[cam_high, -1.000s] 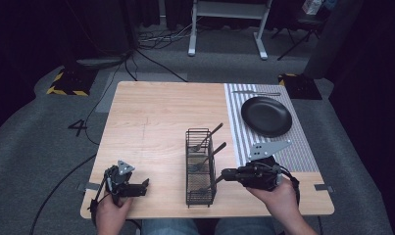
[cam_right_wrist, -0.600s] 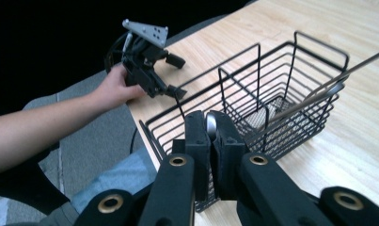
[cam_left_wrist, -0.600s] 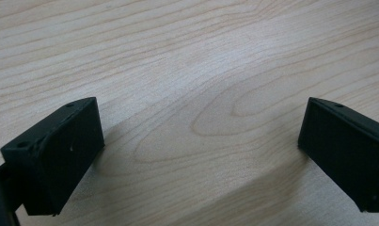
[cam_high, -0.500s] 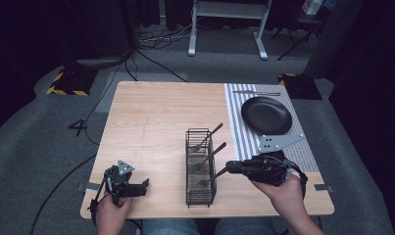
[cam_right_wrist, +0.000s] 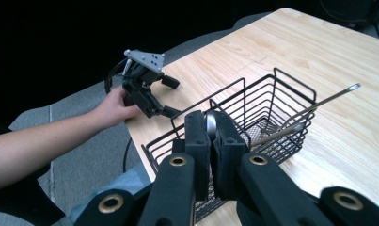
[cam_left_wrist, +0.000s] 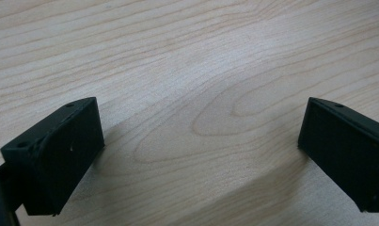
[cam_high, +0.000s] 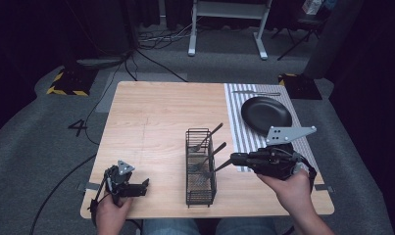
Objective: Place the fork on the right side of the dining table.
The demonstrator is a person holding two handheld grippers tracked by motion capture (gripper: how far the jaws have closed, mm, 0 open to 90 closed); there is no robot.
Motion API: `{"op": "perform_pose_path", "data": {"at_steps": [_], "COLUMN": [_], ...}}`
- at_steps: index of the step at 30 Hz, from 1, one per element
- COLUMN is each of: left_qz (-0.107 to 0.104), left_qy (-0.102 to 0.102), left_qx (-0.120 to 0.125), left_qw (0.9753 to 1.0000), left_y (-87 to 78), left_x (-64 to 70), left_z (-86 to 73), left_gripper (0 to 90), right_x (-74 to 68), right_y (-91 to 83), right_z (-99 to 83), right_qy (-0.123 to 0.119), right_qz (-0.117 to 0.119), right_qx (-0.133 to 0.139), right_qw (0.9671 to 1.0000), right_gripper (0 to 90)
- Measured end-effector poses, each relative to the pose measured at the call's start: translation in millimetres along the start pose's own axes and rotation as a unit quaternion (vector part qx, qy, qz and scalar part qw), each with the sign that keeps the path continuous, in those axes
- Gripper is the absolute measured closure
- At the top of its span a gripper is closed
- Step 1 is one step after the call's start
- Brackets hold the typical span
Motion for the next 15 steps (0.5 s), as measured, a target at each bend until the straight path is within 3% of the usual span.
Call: {"op": "perform_pose_path", "data": {"at_steps": [15], "left_qz": [-0.003], "left_qy": [0.005], "left_qx": [-0.002], "left_qw": [1.0000], "left_y": [3.9], "left_x": [-1.7], "left_z": [4.3], "left_gripper": [0.4], "right_x": [5.8], "right_y": [-28.0], "right_z": [13.2], "right_qy": [0.004], "right_qz": [-0.019], "right_qx": [0.023], "right_qw": [0.9995], "right_gripper": [86.7]}}
Point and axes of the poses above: each handheld gripper's, and its own axes: y roughly forward along the jaws, z roughly out of its top, x roughly to its right, the point moved 3 cm from there along y, roughly forward along the jaws, and after that the axes turned 3 degrees about x, right-handed, at the moved point
